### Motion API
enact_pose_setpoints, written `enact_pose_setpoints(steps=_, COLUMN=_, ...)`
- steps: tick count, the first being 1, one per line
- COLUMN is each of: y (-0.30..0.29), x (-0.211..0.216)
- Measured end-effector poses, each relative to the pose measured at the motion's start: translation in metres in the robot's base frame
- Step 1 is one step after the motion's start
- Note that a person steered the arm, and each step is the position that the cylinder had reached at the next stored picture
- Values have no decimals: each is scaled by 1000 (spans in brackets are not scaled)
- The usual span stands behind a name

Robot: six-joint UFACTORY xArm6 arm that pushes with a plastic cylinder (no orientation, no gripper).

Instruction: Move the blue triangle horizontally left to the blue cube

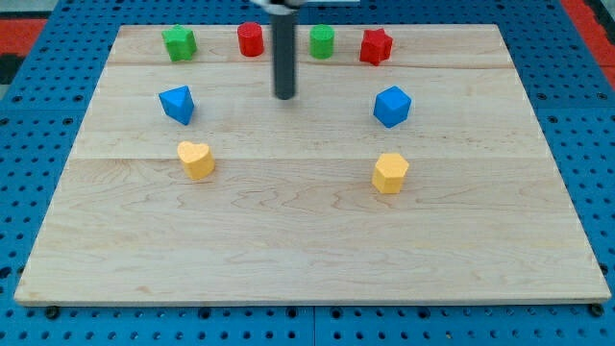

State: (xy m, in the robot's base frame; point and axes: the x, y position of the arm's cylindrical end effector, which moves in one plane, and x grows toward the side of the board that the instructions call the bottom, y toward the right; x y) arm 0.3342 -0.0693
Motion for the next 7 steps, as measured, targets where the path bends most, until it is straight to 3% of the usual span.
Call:
enact_pose_setpoints(steps=2, y=-61, x=-17)
enact_pose_setpoints(steps=3, y=-131, x=-17)
enact_pose_setpoints(steps=4, y=-148, x=-15)
enact_pose_setpoints(steps=5, y=-127, x=23)
enact_pose_setpoints(steps=7, y=-26, x=38)
